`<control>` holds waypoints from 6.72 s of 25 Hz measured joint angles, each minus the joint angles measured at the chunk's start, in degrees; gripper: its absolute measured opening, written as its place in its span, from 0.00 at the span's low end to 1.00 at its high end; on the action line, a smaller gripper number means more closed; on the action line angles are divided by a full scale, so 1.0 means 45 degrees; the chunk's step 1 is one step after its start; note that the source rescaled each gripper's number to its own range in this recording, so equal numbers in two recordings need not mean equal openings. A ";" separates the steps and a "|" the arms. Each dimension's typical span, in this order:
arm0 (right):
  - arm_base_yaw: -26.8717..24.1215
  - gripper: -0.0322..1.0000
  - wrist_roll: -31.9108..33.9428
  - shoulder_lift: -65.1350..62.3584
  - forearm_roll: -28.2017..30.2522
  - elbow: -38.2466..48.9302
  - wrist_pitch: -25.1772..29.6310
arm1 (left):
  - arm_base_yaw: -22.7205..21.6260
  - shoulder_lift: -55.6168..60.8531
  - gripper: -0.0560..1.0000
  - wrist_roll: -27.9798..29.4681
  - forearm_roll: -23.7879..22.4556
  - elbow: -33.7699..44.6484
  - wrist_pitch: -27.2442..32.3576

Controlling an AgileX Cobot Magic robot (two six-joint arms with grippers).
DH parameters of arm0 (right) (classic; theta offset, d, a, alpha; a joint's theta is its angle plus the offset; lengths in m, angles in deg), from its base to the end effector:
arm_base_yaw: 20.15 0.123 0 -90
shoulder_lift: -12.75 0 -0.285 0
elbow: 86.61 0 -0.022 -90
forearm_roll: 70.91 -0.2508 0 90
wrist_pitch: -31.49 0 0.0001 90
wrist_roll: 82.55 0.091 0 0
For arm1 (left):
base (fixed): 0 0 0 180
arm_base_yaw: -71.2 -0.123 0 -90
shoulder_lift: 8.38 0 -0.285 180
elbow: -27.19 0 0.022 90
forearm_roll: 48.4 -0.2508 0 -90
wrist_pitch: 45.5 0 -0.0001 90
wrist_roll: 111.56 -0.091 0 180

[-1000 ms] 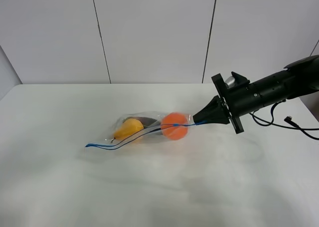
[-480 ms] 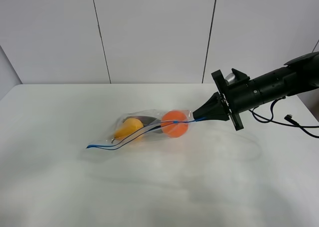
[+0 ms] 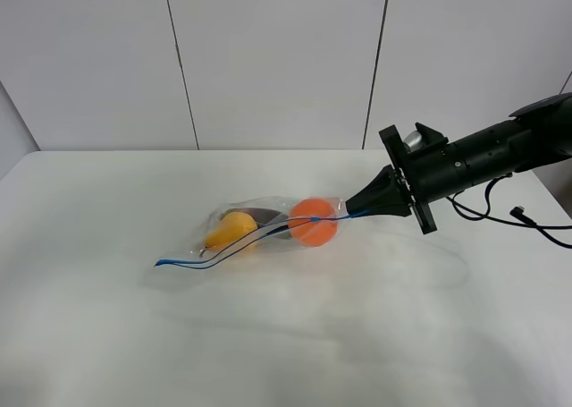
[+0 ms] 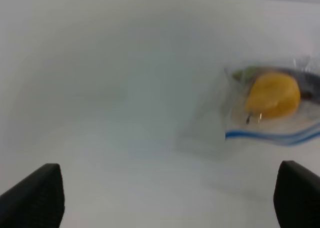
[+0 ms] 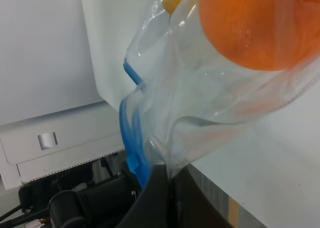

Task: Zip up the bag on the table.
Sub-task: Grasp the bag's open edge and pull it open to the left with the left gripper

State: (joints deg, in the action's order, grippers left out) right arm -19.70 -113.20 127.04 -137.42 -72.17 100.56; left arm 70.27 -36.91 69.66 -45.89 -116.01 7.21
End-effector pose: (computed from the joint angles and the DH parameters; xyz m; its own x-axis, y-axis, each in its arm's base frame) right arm 0.3301 0.0806 0.1963 -0.9966 0.0708 0.0424 0.0728 0.5105 0.8568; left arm 0.0486 -0.0024 0.3410 -0.4698 -0.0554 -0.8810 -0.0079 0.9983 -0.0586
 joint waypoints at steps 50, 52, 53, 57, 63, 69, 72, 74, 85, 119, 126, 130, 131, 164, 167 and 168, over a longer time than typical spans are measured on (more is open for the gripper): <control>0.0000 0.03 -0.0048 0.0000 -0.0060 0.0000 -0.0062 | 1.1453 -1.6464 0.96 -1.7281 0.6822 -0.2112 -1.5664; 0.0000 0.03 -0.0048 0.0000 -0.0060 0.0000 -0.0062 | 1.1587 -1.6870 0.92 -1.7037 0.6822 -0.2112 -1.6357; 0.0000 0.03 -0.0048 0.0000 -0.0060 0.0000 -0.0062 | 1.1589 -1.7011 0.89 -1.6980 0.6822 -0.2112 -1.6586; 0.0000 0.03 -0.0048 0.0000 -0.0060 0.0000 -0.0062 | 1.1589 -1.7379 0.64 -1.6890 0.6838 -0.2112 -1.6840; 0.0000 0.03 -0.0048 0.0000 -0.0060 0.0000 -0.0062 | 1.1589 -1.7383 0.34 -1.6890 0.6838 -0.2112 -1.6939; 0.0000 0.03 -0.0048 0.0000 -0.0061 0.0000 -0.0062 | 1.1589 -1.7383 0.28 -1.6890 0.6838 -0.2112 -1.6939; 0.0000 0.03 -0.0048 0.0000 -0.0085 0.0000 -0.0062 | 1.1589 -1.7383 0.27 -1.6890 0.6838 -0.2112 -1.6939; 0.0000 0.03 -0.0048 0.0000 -0.0085 0.0000 -0.0062 | 1.1589 -1.7383 0.27 -1.6890 0.6838 -0.2112 -1.6939; 0.0000 0.03 -0.0048 0.0000 -0.0094 0.0000 -0.0062 | 1.1461 -1.7397 0.27 -1.6927 0.6852 -0.1571 -1.7305; 0.0000 0.03 -0.0036 0.0000 -0.0283 0.0000 -0.0108 | 1.1120 -1.7408 0.05 -1.6943 0.6803 -0.1505 -1.7709; 0.0000 0.03 -0.0024 0.0009 -0.0329 0.0000 -0.0314 | 1.0530 -1.7408 0.05 -1.6948 0.6739 -0.0992 -1.7896; 0.0000 0.03 -0.0024 0.0009 -0.0329 0.0000 -0.0342 | 1.0331 -1.7381 0.05 -1.7147 0.6711 -0.0056 -1.8515; 0.0000 0.03 -0.0024 0.0009 -0.0319 0.0000 -0.0342 | 1.0297 -1.7372 0.05 -1.7315 0.6701 0.0209 -1.8754; 0.0042 0.03 0.0016 0.0009 -0.0288 0.0000 -0.0294 | 0.5382 -1.7365 0.32 -1.5927 0.5446 0.3268 -2.1559; 0.0014 0.03 0.0016 0.0009 -0.0273 0.0000 -0.0155 | 0.5040 -1.7379 0.76 -1.5135 0.5397 0.3268 -2.1560; 0.0014 0.03 0.0016 0.0009 -0.0270 0.0000 -0.0086 | 0.4828 -1.7379 0.85 -1.4974 0.5387 0.3268 -2.1560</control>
State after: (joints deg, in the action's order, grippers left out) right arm -19.64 -113.13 127.08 -138.63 -72.17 100.18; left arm 92.00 -115.11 2.28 -21.65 -101.30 -89.82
